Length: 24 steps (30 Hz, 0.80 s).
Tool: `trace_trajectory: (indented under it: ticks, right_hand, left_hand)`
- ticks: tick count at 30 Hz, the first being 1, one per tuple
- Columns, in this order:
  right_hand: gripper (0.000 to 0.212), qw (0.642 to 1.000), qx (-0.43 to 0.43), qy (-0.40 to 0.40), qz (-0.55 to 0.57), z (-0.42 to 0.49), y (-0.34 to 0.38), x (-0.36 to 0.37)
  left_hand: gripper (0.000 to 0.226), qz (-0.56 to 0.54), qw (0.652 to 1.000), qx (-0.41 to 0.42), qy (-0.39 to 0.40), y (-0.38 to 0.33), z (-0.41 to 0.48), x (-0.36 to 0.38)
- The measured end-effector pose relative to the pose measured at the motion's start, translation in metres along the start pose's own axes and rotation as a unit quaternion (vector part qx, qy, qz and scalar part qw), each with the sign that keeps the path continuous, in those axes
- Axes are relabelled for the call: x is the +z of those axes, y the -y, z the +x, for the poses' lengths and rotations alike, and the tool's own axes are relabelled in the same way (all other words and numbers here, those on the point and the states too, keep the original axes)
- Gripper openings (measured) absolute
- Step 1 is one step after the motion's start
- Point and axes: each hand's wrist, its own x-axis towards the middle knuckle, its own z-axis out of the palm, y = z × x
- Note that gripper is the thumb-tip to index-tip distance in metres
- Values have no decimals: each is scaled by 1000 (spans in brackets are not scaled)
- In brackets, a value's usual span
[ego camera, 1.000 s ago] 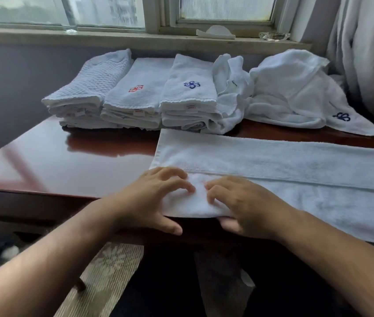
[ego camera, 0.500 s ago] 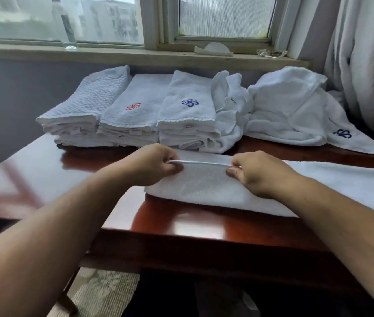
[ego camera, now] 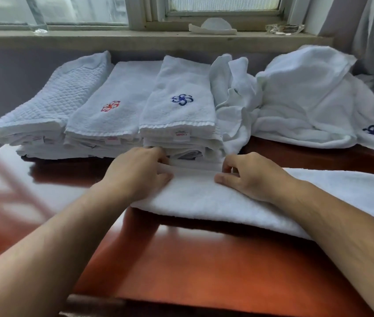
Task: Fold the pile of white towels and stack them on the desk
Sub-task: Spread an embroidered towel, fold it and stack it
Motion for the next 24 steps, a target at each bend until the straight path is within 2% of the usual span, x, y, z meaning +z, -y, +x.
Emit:
trace_trajectory:
  ticks: [5, 8, 12, 17, 21, 24]
  right_hand:
    - [32, 999, 31, -17, 38, -21, -6, -2]
    - [33, 998, 49, -32, 19, -50, -15, -9]
    - [36, 994, 89, -55, 2, -103, -39, -26]
    - [36, 979, 185, -86, -14, -179, -83, -48]
    - [37, 967, 247, -68, 11, -227, -120, -58]
    - [36, 959, 263, -99, 38, -237, -141, -65]
  left_hand:
    - [39, 70, 991, 107, -46, -30, -8, 2]
    - [41, -4, 988, 153, -6, -61, -12, 7]
    - [47, -50, 977, 204, 33, -109, -10, 19]
    - [39, -83, 956, 276, 42, -175, -3, 29]
    - [18, -114, 947, 298, 46, -220, 3, 37]
    - [25, -126, 949, 290, 20, -233, 9, 42]
